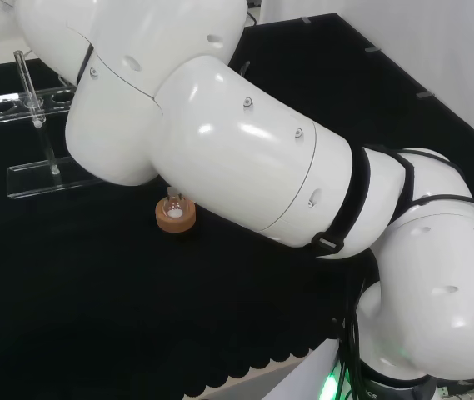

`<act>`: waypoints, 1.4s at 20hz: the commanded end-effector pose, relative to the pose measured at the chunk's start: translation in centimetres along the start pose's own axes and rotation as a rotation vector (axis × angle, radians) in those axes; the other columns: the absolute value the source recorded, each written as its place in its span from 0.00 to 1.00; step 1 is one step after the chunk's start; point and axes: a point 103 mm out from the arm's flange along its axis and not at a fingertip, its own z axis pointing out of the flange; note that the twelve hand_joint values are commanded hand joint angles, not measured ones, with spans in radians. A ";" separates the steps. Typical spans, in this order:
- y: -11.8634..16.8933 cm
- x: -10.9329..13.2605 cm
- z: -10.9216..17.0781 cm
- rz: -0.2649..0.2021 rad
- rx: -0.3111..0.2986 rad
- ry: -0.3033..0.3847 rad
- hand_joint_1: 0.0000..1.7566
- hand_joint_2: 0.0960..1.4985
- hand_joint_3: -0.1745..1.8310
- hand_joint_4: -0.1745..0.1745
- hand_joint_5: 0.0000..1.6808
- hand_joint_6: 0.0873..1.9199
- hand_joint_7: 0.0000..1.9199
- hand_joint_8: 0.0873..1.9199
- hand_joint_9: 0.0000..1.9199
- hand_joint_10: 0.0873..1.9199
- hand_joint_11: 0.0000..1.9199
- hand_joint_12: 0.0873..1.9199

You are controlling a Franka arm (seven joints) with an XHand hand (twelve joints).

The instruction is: Put the funnel back on the funnel stand.

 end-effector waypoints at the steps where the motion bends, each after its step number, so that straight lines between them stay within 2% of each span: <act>1: 0.3 0.4 -0.2 -0.005 -0.002 -0.001 0.54 0.38 0.42 0.24 0.49 0.39 0.44 0.34 0.75 0.02 0.63 0.39; 8: 0.7 1.4 -1.2 -0.011 0.000 -0.021 0.54 0.38 0.42 0.24 0.49 0.39 0.44 0.34 0.75 0.02 0.63 0.39; 13: 1.0 1.4 -0.8 -0.020 0.006 -0.005 0.53 0.38 0.42 0.24 0.49 0.39 0.44 0.34 0.75 0.02 0.63 0.40; 16: 1.2 1.8 -1.0 -0.017 0.041 0.003 0.52 0.38 0.42 0.27 0.42 0.40 0.42 0.34 0.72 0.01 0.60 0.42; 20: 1.0 1.8 -1.3 -0.005 0.059 0.020 0.48 0.36 0.43 0.35 0.25 0.26 0.32 0.34 0.59 0.00 0.45 0.54; 24: 0.5 1.5 -1.8 0.003 0.046 0.027 0.44 0.34 0.43 0.37 0.19 0.07 0.18 0.32 0.46 0.00 0.34 0.63; 28: -0.1 1.5 -2.1 -0.007 0.023 0.051 0.42 0.34 0.41 0.37 0.17 0.00 0.11 0.31 0.40 0.00 0.30 0.64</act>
